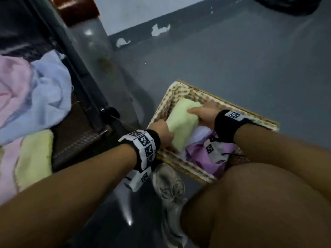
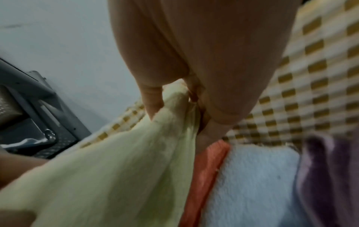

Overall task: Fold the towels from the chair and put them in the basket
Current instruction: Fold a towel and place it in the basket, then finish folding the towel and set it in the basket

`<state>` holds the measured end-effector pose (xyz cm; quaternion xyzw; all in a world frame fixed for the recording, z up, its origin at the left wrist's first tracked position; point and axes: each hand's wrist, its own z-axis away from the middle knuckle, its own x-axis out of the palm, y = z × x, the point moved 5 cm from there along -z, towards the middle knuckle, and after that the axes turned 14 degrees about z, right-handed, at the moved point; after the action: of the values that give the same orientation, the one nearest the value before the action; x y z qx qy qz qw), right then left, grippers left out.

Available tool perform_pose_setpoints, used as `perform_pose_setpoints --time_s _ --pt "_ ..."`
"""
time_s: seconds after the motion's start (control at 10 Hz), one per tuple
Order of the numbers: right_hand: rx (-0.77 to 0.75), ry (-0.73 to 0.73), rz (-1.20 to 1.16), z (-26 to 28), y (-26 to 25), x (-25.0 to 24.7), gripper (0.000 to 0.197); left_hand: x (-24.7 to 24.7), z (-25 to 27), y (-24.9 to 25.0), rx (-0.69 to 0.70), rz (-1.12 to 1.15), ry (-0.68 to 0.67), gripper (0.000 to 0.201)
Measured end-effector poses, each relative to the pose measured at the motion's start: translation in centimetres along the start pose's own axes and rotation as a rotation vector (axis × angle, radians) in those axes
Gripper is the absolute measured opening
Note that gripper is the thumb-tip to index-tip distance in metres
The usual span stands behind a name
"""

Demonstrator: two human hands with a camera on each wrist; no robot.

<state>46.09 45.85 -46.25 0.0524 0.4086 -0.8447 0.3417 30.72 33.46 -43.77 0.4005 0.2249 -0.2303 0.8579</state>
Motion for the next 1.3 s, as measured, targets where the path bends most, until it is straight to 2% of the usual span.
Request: perform_pose_setpoints --time_s 0.1,0.2,0.3,0.4,0.5,0.6,0.7,0.9,1.0,1.1,1.3 --pt "0.012 -0.012 -0.015 -2.6 1.6 1.4 0.050 0.4 -2.0 -0.2 -0.069 -0.082 -0.013 0.045" --pt "0.033 -0.032 -0.002 -3.7 2.4 2.5 0.053 1.1 -2.8 -0.1 -0.088 -0.172 -0.067 0.039" --pt "0.034 -0.033 0.027 -4.0 2.1 2.7 0.065 1.4 -2.7 0.2 -0.071 -0.188 -0.062 0.030" --pt "-0.016 -0.001 0.289 -2.9 0.4 2.0 0.059 1.1 -2.0 0.4 -0.066 -0.188 -0.079 0.030" --pt "-0.145 0.085 0.767 -0.2 -2.8 0.7 0.037 -0.5 -0.4 1.5 -0.042 -0.121 -0.047 0.024" --pt "-0.279 0.044 0.924 2.6 -6.1 0.7 0.038 -2.9 1.4 2.1 0.035 -0.110 -0.011 0.026" --pt "-0.351 -0.097 0.911 6.2 -9.4 2.4 0.028 -6.8 4.2 2.7 0.142 -0.025 0.031 0.022" --pt "-0.533 -0.315 0.942 14.3 -16.4 9.3 0.012 -15.9 10.9 0.9 0.256 0.165 0.147 0.016" --pt "-0.616 -0.393 0.933 18.3 -20.3 14.2 0.019 -21.0 15.3 -2.1 0.274 0.202 0.231 0.009" --pt "-0.692 -0.420 0.921 21.6 -23.8 19.4 0.023 -25.2 19.2 -6.2 0.242 0.222 0.323 0.013" --pt "-0.796 -0.423 0.991 25.1 -27.4 28.7 0.028 -28.9 24.5 -15.2 0.146 0.242 0.492 0.019"
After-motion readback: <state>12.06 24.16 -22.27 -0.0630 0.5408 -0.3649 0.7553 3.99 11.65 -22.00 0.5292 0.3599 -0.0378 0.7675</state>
